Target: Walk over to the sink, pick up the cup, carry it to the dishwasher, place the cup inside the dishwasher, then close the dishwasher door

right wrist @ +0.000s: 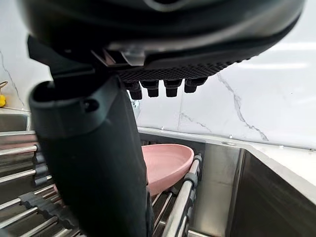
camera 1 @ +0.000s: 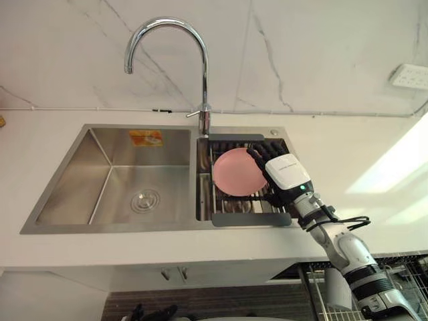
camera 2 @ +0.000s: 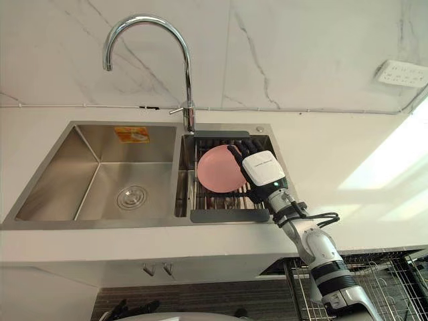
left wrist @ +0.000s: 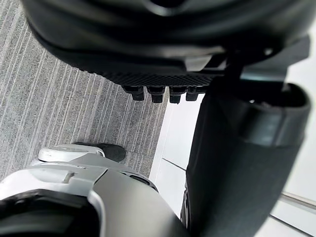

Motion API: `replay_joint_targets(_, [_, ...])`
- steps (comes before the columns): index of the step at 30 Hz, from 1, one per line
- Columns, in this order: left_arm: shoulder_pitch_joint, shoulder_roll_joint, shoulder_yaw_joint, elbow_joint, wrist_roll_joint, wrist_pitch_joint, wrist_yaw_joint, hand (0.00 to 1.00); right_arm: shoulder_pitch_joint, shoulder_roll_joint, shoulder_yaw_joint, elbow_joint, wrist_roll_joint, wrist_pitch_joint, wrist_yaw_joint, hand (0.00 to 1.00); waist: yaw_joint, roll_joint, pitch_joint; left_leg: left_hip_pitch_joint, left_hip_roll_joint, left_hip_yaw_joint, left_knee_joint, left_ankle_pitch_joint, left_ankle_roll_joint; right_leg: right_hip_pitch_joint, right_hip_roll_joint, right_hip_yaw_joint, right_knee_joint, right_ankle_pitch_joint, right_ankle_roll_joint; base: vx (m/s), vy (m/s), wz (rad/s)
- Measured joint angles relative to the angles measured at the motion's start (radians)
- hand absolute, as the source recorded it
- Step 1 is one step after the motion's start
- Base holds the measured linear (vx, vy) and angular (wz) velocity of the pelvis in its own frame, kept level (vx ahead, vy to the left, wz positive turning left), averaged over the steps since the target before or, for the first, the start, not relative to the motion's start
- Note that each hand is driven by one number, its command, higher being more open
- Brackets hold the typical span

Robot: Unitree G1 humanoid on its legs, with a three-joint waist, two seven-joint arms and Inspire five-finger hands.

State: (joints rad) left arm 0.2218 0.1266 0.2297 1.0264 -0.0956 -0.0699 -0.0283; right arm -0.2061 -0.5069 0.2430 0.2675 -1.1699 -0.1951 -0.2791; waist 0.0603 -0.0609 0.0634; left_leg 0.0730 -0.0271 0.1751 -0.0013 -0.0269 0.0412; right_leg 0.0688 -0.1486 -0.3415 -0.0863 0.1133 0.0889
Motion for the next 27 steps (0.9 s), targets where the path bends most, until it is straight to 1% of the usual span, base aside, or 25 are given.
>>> replay_joint_targets(4, [0.0,0.0,-0.001,-0.001,0.0,0.0,0.0,1.0,-0.007,0.002,0.026,0.038,-0.004,0.006,-0.011,1.0,0.005,0.0,0.0,0.0,-0.004,-0.011,-0.012,0.01,0.001,0.0,-0.002,-0.01,0.0,0.0,0.0,-0.03,0.0,0.09])
replay_joint_targets(5, [0.0,0.0,-0.001,-0.002,0.0,0.0,0.001,1.0,-0.014,0.003,0.04,0.053,-0.004,0.006,-0.014,1.0,0.004,0.0,0.0,0.0,-0.006,-0.021,-0.025,0.021,0.002,-0.001,-0.003,-0.019,0.0,0.0,0.0,-0.04,-0.004,0.16])
replay_joint_targets(11, [0.001,0.0,-0.001,-0.004,0.0,-0.001,0.003,1.0,-0.044,0.008,0.059,0.08,-0.003,0.003,-0.038,1.0,0.012,0.0,0.0,0.001,-0.007,-0.027,-0.033,0.029,0.0,0.0,-0.004,-0.024,0.0,0.0,0.0,-0.04,0.0,0.05])
replay_joint_targets(12, [0.003,0.0,-0.001,-0.005,0.0,-0.002,0.004,1.0,-0.048,0.011,0.068,0.082,-0.004,0.003,-0.051,0.0,0.013,0.0,0.0,0.001,-0.007,-0.028,-0.035,0.03,0.0,-0.001,-0.004,-0.025,-0.001,0.0,0.0,-0.05,0.001,0.01])
replay_joint_targets(14, [0.004,0.0,-0.002,-0.007,0.0,-0.004,0.007,1.0,-0.058,0.014,0.078,0.09,-0.012,-0.006,-0.082,0.0,0.013,0.0,0.0,0.001,-0.007,-0.029,-0.037,0.031,0.0,-0.001,-0.004,-0.025,-0.001,0.0,0.0,-0.02,0.001,0.0])
replay_joint_targets(19, [0.009,-0.001,-0.004,-0.009,0.001,-0.019,0.014,1.0,-0.065,0.023,0.078,0.123,-0.051,0.0,-0.164,0.0,0.019,0.001,0.001,0.001,-0.008,-0.031,-0.041,0.032,0.001,-0.001,-0.005,-0.028,0.0,0.0,0.0,0.0,0.0,0.0])
replay_joint_targets(20, [0.01,-0.001,-0.004,-0.009,0.003,-0.022,0.017,1.0,-0.065,0.023,0.078,0.125,-0.051,0.003,-0.173,0.0,0.02,0.001,0.001,0.001,-0.008,-0.032,-0.041,0.032,0.001,-0.001,-0.005,-0.028,0.0,0.0,0.0,0.0,0.0,0.0])
replay_joint_targets(25, [0.018,-0.001,-0.004,-0.014,0.018,-0.039,0.028,1.0,-0.068,0.023,0.078,0.156,-0.091,0.033,-0.281,0.0,0.022,0.003,0.002,0.0,-0.011,-0.036,-0.045,0.033,0.003,-0.001,-0.007,-0.033,0.0,0.0,0.0,0.0,0.001,0.01])
replay_joint_targets(27, [0.02,-0.001,-0.005,-0.014,0.018,-0.044,0.029,1.0,-0.068,0.023,0.078,0.156,-0.091,0.034,-0.299,0.0,0.021,0.003,0.002,0.0,-0.011,-0.037,-0.045,0.034,0.003,-0.001,-0.008,-0.034,0.0,0.0,0.0,0.0,0.0,0.0])
